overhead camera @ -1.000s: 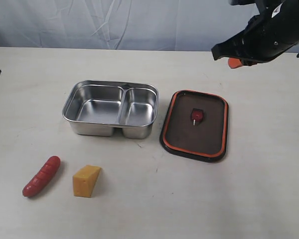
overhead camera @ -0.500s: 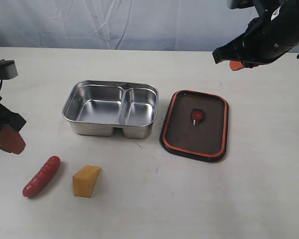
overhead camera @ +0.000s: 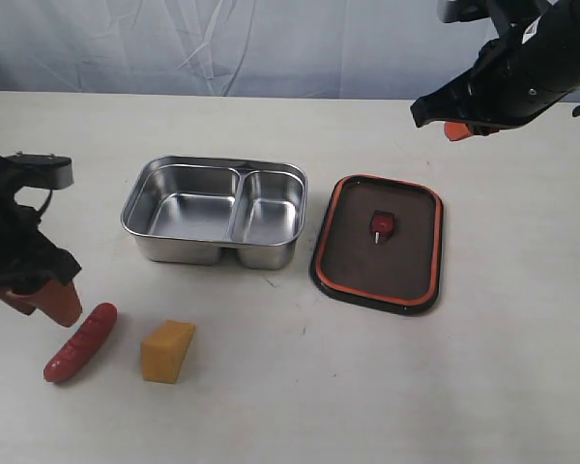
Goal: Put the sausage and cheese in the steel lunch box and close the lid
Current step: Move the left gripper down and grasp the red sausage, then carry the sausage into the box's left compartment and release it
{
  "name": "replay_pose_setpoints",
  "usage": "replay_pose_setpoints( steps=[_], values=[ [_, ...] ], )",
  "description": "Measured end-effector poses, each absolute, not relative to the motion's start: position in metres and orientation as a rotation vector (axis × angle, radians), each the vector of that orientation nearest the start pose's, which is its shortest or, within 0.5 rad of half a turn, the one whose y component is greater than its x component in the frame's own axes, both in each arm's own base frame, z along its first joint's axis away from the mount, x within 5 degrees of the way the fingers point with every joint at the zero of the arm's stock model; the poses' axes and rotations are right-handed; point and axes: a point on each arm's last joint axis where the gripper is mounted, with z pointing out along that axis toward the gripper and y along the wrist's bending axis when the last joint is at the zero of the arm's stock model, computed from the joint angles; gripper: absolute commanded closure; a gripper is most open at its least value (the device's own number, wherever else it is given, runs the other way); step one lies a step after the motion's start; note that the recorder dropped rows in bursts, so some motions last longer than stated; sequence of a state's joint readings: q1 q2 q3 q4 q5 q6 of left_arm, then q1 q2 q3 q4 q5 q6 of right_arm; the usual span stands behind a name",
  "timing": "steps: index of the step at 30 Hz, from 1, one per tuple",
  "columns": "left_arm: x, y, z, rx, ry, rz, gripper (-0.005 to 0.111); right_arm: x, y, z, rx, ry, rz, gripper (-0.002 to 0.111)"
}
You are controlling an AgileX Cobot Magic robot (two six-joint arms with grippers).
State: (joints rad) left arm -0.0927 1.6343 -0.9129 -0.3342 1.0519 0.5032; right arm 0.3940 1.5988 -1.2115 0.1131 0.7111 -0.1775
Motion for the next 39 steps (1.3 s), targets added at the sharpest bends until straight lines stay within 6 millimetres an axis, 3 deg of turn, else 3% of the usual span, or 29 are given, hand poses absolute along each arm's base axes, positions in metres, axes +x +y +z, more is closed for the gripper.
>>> replay_pose_setpoints(
  steps=[9, 15, 21, 25, 32, 35, 39],
  values=[
    [0.266, -0.079, 0.152, 0.768, 3.122, -0.391, 0.052, 0.312, 0.137, 0.274, -0.651, 2.505, 0.205, 0.109],
    [0.270, -0.078, 0.127, 0.752, 3.199, -0.356, 0.054, 0.312, 0.137, 0.274, -0.654, 2.505, 0.200, 0.109],
    [0.270, -0.079, 0.122, 0.733, 3.216, -0.366, 0.107, 0.312, 0.137, 0.274, -0.654, 2.505, 0.200, 0.109],
    [0.270, -0.079, 0.121, 0.729, 3.224, -0.376, 0.107, 0.312, 0.136, 0.274, -0.657, 2.504, 0.195, 0.109],
    [0.262, -0.080, 0.136, 0.744, 3.249, -0.421, 0.107, 0.313, 0.136, 0.274, -0.667, 2.501, 0.180, 0.109],
    [0.262, -0.080, 0.157, 0.746, 3.178, -0.412, 0.107, 0.313, 0.136, 0.274, -0.667, 2.501, 0.180, 0.109],
    [0.273, -0.084, 0.198, 0.730, 3.029, -0.390, 0.107, 0.313, 0.136, 0.274, -0.669, 2.500, 0.179, 0.109]
  ],
)
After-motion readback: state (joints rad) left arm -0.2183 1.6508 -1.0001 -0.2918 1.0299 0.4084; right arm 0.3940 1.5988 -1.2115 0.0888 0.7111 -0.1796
